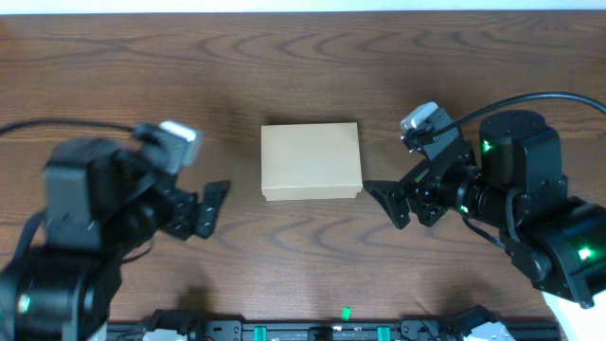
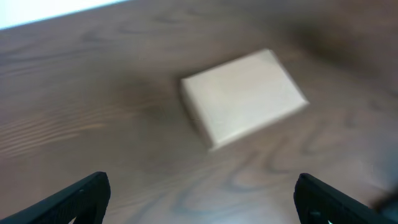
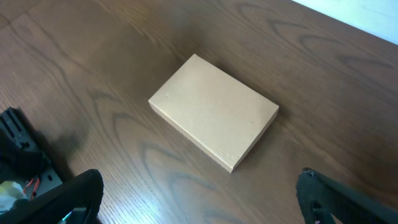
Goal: Pack container
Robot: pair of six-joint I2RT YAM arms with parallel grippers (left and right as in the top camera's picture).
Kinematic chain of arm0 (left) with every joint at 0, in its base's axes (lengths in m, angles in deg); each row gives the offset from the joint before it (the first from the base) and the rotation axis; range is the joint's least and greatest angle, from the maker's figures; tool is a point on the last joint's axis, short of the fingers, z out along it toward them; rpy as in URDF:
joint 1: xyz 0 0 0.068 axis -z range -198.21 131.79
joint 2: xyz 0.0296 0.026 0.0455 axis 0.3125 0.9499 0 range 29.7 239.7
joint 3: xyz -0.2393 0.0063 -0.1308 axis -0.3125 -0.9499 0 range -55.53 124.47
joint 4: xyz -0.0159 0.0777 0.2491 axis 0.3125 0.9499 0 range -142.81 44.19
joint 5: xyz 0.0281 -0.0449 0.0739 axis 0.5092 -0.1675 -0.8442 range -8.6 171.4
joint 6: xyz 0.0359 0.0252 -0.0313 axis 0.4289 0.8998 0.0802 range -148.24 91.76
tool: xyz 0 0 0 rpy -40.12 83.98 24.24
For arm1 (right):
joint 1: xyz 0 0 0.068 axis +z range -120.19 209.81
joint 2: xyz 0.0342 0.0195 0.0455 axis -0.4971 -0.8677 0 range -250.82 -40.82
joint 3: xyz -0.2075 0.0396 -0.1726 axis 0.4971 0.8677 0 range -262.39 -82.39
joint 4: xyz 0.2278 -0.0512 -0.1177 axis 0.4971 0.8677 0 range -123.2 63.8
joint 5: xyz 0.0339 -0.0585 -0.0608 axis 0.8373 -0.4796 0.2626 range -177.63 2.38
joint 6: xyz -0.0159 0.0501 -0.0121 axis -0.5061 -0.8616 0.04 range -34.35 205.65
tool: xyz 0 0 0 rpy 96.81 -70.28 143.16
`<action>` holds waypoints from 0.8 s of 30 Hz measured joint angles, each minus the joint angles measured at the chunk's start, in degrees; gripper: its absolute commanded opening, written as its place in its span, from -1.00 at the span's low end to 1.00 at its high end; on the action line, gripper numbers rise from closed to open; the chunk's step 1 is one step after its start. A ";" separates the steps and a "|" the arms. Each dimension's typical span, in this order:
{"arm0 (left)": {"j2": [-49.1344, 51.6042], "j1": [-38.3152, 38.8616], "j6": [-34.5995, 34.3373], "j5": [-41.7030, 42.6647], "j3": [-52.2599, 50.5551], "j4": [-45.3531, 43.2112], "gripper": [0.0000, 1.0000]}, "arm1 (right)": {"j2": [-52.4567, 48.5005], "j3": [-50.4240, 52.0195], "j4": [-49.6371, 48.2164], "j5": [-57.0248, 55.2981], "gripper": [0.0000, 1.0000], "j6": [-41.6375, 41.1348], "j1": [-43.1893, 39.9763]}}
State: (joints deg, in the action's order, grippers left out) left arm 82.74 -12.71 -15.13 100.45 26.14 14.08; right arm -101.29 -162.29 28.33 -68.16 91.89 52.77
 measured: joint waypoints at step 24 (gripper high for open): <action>-50.95 -10.60 -13.84 -7.72 -62.47 -26.49 0.91 | -0.04 -0.04 0.04 0.02 0.98 0.00 0.00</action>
State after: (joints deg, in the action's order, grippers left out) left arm 31.79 -23.32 -28.97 92.73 -36.33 -12.41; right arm -101.33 -162.34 28.38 -68.14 91.89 52.77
